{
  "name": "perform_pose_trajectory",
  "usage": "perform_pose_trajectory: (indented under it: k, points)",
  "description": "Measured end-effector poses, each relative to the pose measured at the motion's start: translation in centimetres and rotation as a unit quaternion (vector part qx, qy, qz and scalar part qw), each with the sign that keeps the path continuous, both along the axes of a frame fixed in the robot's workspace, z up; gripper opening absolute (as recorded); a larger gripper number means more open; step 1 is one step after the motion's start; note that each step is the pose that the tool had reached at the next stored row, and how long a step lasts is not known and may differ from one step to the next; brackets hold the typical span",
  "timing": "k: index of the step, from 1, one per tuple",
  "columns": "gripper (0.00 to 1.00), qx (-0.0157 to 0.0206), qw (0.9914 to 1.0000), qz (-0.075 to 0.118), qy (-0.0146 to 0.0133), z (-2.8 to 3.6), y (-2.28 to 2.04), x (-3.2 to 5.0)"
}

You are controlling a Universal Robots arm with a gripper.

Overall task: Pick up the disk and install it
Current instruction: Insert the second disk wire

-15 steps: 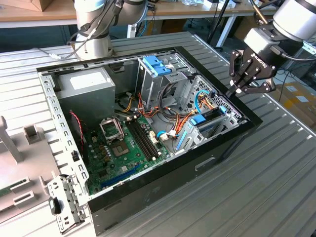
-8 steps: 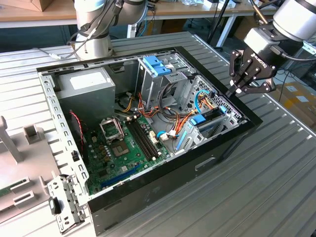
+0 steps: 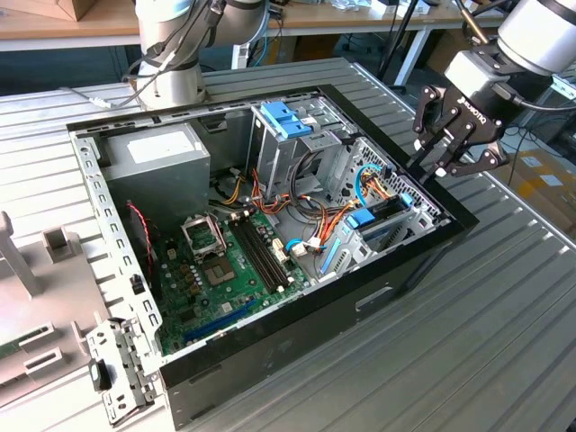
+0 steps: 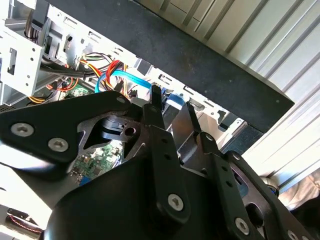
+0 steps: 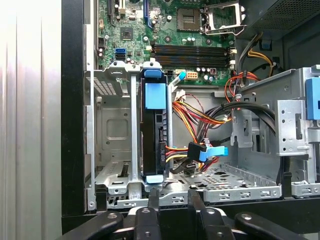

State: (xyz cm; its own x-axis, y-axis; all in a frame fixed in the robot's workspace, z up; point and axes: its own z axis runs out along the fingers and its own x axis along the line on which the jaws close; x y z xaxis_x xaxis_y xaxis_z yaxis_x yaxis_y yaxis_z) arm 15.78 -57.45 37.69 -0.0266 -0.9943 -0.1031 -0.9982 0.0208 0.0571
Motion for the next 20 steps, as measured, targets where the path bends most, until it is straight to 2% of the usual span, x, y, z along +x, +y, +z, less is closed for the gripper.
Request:
perform_pose_trajectory:
  k: [3,6,11,13,20]
  points:
    - [0.36,0.0004,1.0,0.0,0.0,0.05,0.0,0.0]
    - [0.36,0.0047,0.99999,0.0,0.0,0.46,0.0,-0.01]
    - [0.36,0.0079,0.99997,0.0,0.0,0.56,0.03,-0.09]
    - [0.36,0.009,0.99996,0.0,0.0,0.59,0.2,-0.14]
    - [0.36,0.0144,0.9999,0.0,0.0,0.59,0.57,-1.36]
